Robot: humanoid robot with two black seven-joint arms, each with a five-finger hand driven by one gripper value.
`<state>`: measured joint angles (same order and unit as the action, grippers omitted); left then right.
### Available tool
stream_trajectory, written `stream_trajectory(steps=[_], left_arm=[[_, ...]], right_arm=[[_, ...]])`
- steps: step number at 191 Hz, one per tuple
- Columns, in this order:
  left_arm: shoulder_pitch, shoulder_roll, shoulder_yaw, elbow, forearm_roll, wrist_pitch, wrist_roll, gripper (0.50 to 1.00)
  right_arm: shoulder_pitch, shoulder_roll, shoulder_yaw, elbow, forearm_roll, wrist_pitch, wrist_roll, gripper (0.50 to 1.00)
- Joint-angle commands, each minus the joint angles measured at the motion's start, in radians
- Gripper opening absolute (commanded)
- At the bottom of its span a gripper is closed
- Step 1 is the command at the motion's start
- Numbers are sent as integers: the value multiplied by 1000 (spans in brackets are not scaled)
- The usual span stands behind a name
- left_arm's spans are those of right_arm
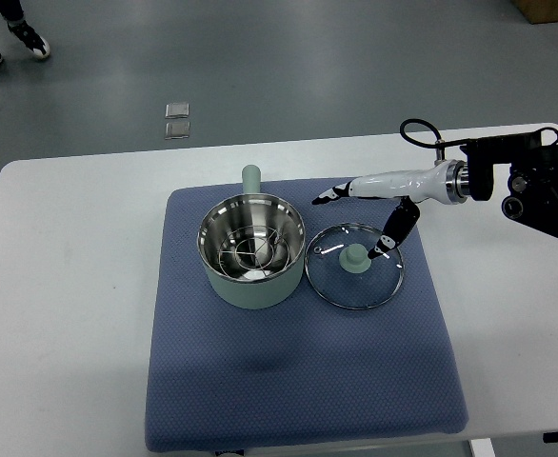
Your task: Open lid and place right of pot
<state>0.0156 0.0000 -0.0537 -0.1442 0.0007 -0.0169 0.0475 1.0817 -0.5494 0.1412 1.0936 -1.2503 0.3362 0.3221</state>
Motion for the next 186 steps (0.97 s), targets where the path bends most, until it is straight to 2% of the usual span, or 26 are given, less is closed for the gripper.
stream_trajectory(steps=[1, 16, 26, 27, 41, 51, 66, 75, 76, 84, 101, 186], left_arm=[[0, 0, 0, 0, 1, 0, 0, 1000], [0, 0, 0, 0, -1, 0, 0, 1000], [0, 0, 0, 0, -1, 0, 0, 1000], [0, 0, 0, 0, -1, 0, 0, 1000], [0, 0, 0, 0, -1, 0, 0, 1000], [0, 0, 0, 0, 1, 0, 0, 1000], [1, 0, 0, 0, 1, 0, 0, 1000], [1, 0, 0, 0, 1, 0, 0, 1000], [0, 0, 0, 0, 1, 0, 0, 1000], [0, 0, 0, 0, -1, 0, 0, 1000], [0, 0, 0, 0, 1, 0, 0, 1000], [0, 0, 0, 0, 1, 0, 0, 1000]], right_arm=[[-5, 9, 11, -58, 219, 14, -11, 928], [-29, 40, 26, -115, 500, 17, -31, 932], [-29, 40, 26, -115, 500, 17, -31, 932], [-42, 60, 31, -142, 672, 18, -52, 932], [-45, 74, 29, -155, 868, 21, -84, 934], [-51, 77, 29, -159, 1022, 37, -127, 934], [-62, 85, 31, -173, 1278, 75, -232, 934], [-62, 85, 31, -173, 1278, 75, -232, 934], [-69, 98, 29, -190, 1427, 73, -292, 936], [-77, 111, 29, -204, 1520, 67, -324, 936], [-100, 120, 28, -212, 1589, 61, -334, 938], [-123, 141, 83, -311, 1585, 81, -322, 938]])
